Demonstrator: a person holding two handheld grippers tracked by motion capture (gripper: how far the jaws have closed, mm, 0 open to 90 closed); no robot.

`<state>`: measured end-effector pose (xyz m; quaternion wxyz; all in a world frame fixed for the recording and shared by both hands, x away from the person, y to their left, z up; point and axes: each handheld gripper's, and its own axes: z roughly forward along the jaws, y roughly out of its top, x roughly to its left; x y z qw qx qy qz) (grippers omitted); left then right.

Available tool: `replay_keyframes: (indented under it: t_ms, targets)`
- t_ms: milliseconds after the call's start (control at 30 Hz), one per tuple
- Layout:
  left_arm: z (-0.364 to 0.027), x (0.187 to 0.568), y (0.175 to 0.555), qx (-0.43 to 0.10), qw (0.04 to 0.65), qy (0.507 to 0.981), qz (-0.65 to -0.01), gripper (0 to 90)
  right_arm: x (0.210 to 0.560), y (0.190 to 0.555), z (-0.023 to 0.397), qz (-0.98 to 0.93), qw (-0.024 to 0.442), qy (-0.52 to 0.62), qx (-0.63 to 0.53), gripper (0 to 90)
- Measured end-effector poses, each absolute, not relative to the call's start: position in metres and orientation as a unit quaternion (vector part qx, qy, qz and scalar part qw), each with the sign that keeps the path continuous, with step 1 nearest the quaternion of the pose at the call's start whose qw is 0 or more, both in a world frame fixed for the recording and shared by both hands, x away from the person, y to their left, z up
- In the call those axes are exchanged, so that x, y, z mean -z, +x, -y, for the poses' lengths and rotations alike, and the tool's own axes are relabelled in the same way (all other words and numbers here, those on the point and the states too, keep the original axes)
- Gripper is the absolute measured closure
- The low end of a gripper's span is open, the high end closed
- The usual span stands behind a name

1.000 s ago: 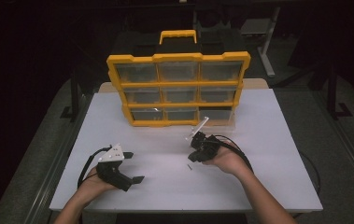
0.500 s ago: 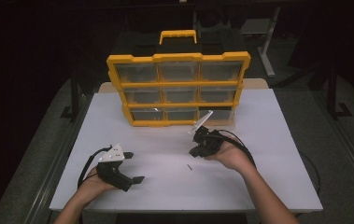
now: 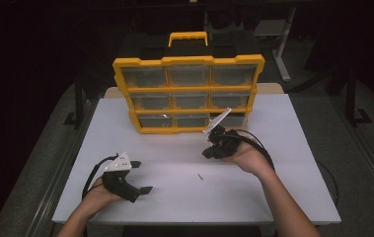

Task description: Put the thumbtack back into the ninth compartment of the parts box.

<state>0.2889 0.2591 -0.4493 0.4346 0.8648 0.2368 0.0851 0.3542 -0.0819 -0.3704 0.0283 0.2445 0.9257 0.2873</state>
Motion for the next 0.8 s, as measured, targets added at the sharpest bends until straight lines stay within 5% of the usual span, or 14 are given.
replay_keyframes:
  t_ms: [800]
  targets:
    - [-0.259,0.450,0.289,-0.085,0.435,0.864,-0.240,0.0,0.339,0.371,0.101,-0.916,0.047,0.262,-0.299,86.4]
